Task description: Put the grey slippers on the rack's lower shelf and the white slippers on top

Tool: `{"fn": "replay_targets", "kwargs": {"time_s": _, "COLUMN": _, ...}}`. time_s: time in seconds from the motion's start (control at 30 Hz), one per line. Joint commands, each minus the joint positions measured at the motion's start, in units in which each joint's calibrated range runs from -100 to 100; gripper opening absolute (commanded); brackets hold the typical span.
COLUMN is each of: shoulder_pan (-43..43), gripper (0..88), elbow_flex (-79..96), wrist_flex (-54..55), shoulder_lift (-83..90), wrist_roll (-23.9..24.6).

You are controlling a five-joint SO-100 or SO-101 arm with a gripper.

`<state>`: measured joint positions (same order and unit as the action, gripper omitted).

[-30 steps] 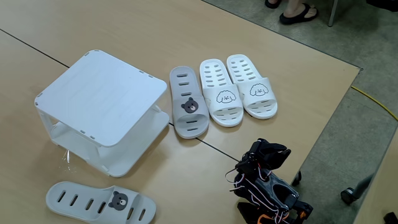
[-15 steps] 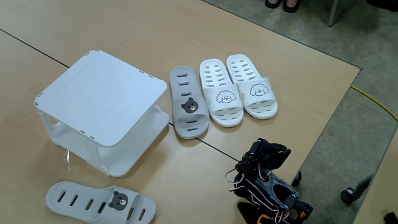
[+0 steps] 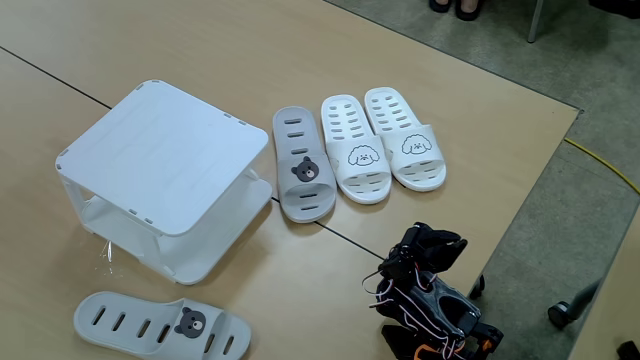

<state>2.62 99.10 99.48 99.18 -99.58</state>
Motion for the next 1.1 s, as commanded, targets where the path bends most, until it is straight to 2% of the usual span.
{"fn": "replay_targets", "kwargs": {"time_s": 0.0, "shoulder_pan": -0.2, "gripper": 0.6, "elbow_flex": 0.9, "wrist_flex": -2.8, "shoulder_lift": -7.7, "wrist_roll": -0.4}}
{"fn": "replay_targets", "kwargs": {"time_s": 0.2, "shoulder_pan": -0.6, "gripper": 0.6, "elbow_flex": 0.4, "wrist_flex": -2.8, "shoulder_lift": -41.4, "wrist_roll": -0.4}}
{"fn": "replay_targets", "kwargs": {"time_s": 0.57, "shoulder_pan": 1.5, "gripper": 0.6, "elbow_flex": -0.2, "wrist_flex": -5.2, "shoulder_lift": -89.6, "wrist_roll": -0.4}}
{"fn": "replay_targets", "kwargs": {"time_s": 0.9, "shoulder_pan": 37.5, "gripper": 0.7, "elbow_flex": -0.5, "wrist_flex": -5.3, "shoulder_lift": -105.8, "wrist_roll": -0.4}}
{"fn": "replay_targets", "kwargs": {"time_s": 0.97, "shoulder_pan": 41.5, "gripper": 0.8, "elbow_flex": -2.7, "wrist_flex": -5.4, "shoulder_lift": -107.3, "wrist_roll": -0.4}}
{"fn": "replay_targets", "kwargs": {"time_s": 1.07, "shoulder_pan": 42.7, "gripper": 2.0, "elbow_flex": -10.8, "wrist_flex": -7.0, "shoulder_lift": -112.3, "wrist_roll": -0.4}}
